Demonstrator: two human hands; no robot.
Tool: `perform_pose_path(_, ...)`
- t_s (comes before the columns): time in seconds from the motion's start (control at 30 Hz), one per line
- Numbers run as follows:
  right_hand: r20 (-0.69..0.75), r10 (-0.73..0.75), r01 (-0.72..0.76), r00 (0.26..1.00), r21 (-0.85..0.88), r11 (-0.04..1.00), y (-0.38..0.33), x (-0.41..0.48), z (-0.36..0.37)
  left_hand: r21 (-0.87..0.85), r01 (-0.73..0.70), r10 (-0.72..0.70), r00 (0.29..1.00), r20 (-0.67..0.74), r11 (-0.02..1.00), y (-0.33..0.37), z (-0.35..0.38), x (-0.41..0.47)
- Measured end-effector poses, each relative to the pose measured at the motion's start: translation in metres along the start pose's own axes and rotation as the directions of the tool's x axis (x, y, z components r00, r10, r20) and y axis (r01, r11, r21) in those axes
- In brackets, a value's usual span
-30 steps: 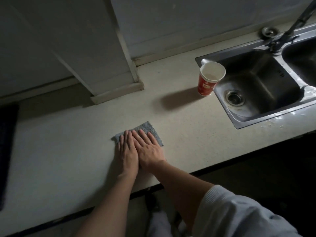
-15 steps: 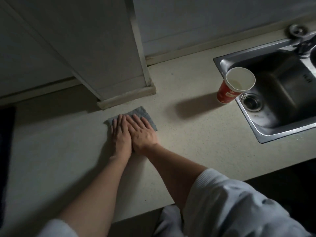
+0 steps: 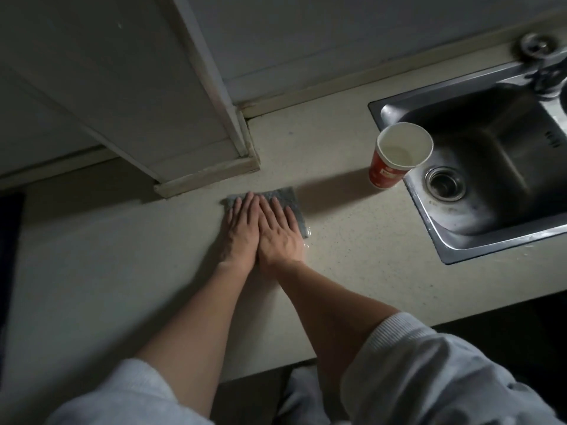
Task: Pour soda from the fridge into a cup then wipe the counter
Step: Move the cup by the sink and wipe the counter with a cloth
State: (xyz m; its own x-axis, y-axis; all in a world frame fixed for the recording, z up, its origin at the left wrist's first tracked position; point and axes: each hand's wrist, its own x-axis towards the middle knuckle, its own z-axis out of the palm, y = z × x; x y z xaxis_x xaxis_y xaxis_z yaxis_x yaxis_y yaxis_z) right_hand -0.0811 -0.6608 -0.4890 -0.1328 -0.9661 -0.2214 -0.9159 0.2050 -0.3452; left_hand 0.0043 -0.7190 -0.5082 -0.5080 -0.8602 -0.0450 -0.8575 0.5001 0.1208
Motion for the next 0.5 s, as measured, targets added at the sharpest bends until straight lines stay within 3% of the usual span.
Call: perform_pose_path(0.5,-0.022,0.000,-0.001,1.000,-0.060,0.998,0.165,-0.069,-0.038,-0.062,-0.052,0.048,0.997,-0.063,0.997,0.177,0.023,-0.001)
